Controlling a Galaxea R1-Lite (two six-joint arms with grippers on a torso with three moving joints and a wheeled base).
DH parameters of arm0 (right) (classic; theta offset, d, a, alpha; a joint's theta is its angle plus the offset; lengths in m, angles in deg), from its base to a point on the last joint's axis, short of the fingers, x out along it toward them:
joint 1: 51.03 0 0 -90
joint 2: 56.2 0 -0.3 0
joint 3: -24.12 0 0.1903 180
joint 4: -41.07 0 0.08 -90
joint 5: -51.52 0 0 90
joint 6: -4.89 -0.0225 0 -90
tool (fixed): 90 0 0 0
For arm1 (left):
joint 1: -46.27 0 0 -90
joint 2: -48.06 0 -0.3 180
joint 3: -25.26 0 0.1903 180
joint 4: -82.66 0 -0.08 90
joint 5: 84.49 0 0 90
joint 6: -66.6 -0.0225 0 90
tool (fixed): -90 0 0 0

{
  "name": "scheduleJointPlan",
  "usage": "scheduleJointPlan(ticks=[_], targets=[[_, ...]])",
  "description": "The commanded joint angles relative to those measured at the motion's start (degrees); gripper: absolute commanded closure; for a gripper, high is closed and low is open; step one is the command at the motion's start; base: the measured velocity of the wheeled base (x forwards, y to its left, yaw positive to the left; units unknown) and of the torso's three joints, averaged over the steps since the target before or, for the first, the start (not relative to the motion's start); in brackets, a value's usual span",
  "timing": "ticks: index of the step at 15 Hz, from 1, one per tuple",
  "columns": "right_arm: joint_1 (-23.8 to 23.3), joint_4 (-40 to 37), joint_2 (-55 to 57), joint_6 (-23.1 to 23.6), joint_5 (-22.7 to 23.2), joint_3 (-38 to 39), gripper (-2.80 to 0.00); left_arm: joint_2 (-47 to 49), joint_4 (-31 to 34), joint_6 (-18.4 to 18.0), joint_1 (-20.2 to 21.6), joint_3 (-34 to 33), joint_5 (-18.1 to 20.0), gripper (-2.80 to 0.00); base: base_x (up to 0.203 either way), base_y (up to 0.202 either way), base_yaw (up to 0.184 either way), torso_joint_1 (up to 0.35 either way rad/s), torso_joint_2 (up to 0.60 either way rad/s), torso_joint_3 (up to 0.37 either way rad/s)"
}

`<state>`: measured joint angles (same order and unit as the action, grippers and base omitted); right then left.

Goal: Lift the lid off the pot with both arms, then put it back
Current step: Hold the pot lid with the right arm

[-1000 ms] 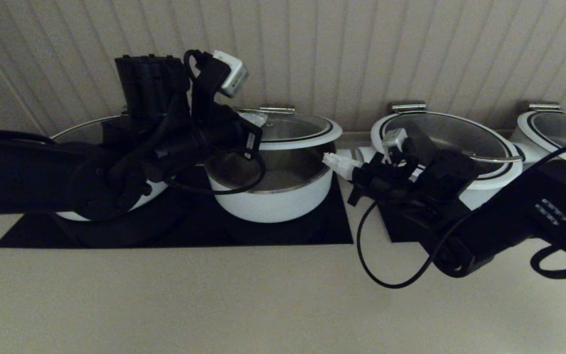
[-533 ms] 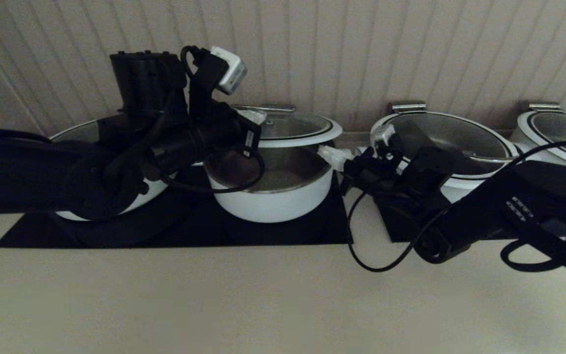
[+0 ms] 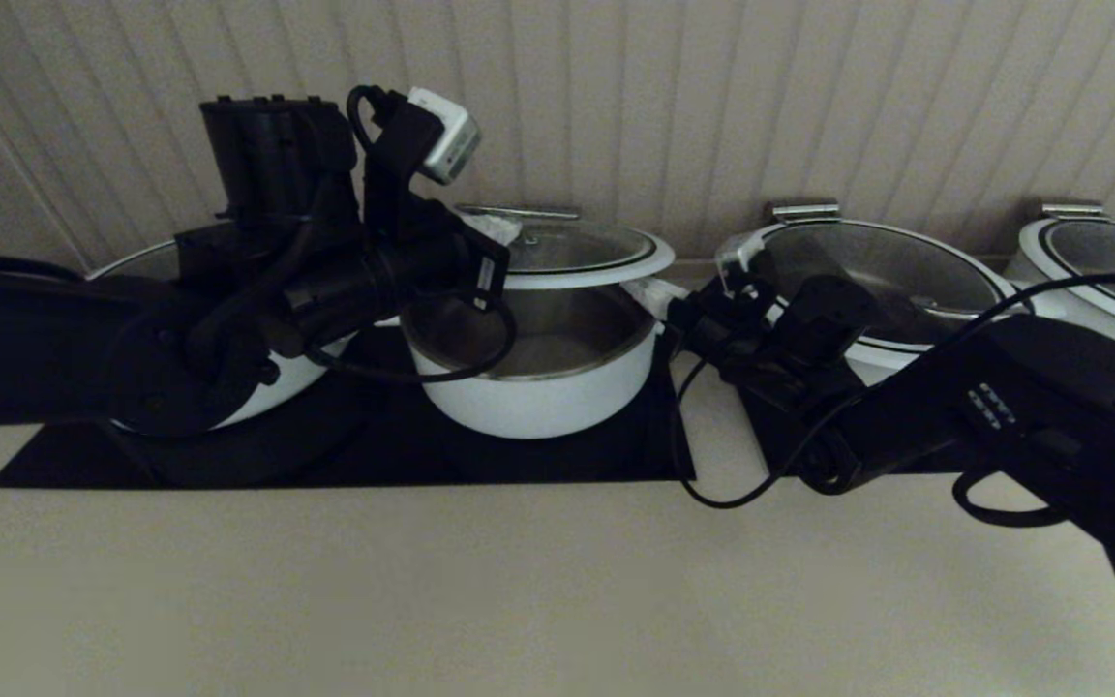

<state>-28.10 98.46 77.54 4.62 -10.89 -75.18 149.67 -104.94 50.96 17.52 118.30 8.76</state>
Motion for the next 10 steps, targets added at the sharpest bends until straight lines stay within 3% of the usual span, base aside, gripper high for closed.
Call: scheduleJointPlan(ticks=[1,4,10], targets=[[0.10,0.36,0.38,0.01,0.19,-0.98,0.00,-1.78,-0.07,-0.57,0.01,-2.01,0.08,0.00,0.000,0.000,0.000,0.000,0.00,0.000],[0.08,-0.50,0.38,0.00,0.19,-2.18,0.00,-3.71,0.02,-2.34,0.01,-5.14,0.09,0.00,0.000,0.000,0.000,0.000,0.00,0.000],[0.02,-0.85,0.38,0.01,0.10,-2.46,0.00,-6.19,2.65,-2.46,0.09,-5.95,-0.05,0.00,0.000,0.000,0.000,0.000,0.00,0.000]])
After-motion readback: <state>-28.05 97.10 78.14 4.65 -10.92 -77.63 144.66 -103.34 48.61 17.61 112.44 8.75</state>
